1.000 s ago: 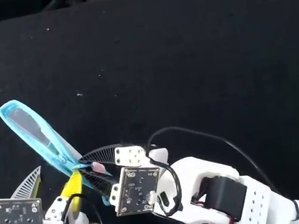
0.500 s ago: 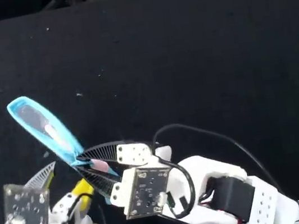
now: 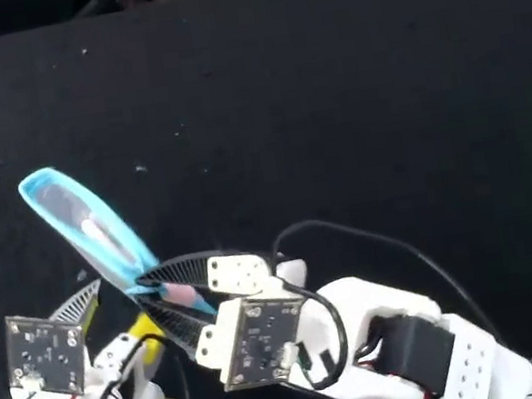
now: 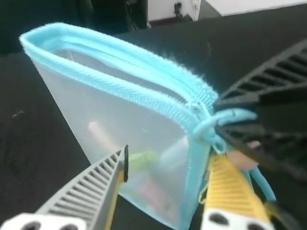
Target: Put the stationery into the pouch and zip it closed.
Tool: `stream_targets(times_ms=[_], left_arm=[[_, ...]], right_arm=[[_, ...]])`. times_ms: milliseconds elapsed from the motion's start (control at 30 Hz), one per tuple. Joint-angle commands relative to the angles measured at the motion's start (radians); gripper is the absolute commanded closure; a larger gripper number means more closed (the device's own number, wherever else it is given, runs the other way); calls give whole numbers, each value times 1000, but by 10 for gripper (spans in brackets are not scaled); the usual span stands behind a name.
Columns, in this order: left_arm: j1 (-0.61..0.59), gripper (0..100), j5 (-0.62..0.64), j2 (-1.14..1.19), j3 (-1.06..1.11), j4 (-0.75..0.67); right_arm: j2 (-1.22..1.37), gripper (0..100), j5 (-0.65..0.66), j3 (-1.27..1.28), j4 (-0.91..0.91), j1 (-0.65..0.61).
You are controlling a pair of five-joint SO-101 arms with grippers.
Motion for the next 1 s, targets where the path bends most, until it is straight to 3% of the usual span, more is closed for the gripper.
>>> stream_targets(times_ms=[0,133,267,467,633,800,967], left_arm=[[-50,734,-15,0,-8,11],[-194,730,-17,0,-2,3],[-260,729,-17,0,1,-12],[-272,730,-17,-2,-1,-3],[-272,730,-17,-2,-8,-3],[-272,731,-17,-2,-8,-3],[-272,731,-17,-2,-8,-3]], right_arm=[[-18,988,-2,-56,29,-3],[-18,988,-3,-62,84,-3],[-16,988,-9,-59,81,-8],[-16,988,-14,-56,98,-12],[-10,984,-92,-56,101,-97],[-15,883,-100,-39,100,-100],[-16,866,-100,7,95,-98]])
